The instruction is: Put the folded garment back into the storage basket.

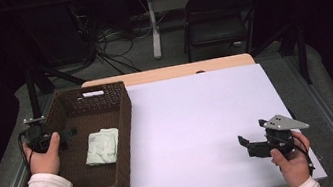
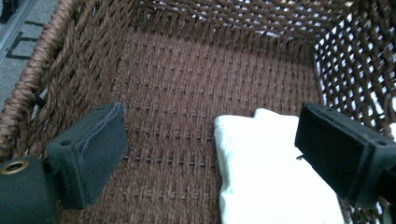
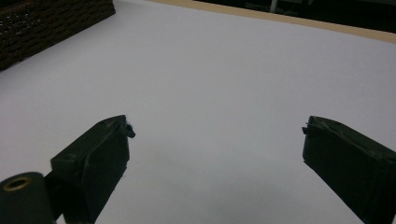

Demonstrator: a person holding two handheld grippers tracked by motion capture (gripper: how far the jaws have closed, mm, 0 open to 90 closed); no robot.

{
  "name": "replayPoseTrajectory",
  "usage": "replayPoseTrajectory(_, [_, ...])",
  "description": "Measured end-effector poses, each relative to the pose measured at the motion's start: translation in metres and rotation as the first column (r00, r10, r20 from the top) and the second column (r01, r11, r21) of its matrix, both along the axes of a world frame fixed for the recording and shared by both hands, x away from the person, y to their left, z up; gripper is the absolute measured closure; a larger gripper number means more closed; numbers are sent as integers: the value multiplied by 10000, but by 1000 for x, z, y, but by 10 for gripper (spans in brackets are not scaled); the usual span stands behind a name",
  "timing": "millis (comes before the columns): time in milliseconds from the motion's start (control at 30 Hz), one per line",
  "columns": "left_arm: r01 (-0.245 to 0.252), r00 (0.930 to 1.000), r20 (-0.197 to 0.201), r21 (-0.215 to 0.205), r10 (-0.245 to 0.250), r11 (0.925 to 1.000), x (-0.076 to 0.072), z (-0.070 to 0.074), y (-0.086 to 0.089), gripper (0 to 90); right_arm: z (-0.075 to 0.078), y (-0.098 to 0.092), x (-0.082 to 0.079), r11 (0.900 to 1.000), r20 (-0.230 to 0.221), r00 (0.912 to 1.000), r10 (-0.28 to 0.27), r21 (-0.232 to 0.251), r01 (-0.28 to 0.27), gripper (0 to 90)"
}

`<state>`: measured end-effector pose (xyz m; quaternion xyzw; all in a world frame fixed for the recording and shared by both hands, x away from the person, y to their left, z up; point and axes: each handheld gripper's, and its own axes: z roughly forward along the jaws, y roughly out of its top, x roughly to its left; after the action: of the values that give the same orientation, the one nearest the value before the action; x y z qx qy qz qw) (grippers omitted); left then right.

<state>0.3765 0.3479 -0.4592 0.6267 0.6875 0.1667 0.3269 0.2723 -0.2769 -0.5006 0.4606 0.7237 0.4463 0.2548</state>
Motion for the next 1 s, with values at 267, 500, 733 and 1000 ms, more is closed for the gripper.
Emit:
replayPoseTrajectory(267, [103, 9997, 226, 37, -103, 9999, -1, 2, -2, 7, 0, 0, 0, 10000, -4, 10000, -36, -8, 36, 69])
replayPoseTrajectory(500, [328, 9990, 311, 21, -329, 9995, -2, 5, -7, 7, 0, 0, 0, 10000, -1, 10000, 28, -34, -28, 69])
replayPoseTrajectory(733, [724, 9959, 541, 14, -724, 9974, -1, 10, -16, 7, -1, 1, 0, 10000, 12, 10000, 48, -37, -48, 69])
replayPoseTrajectory(1000, [1196, 9898, 769, 98, -1200, 9928, -1, 21, -32, 8, -1, 1, 0, 10000, 2, 10000, 58, -13, -58, 68])
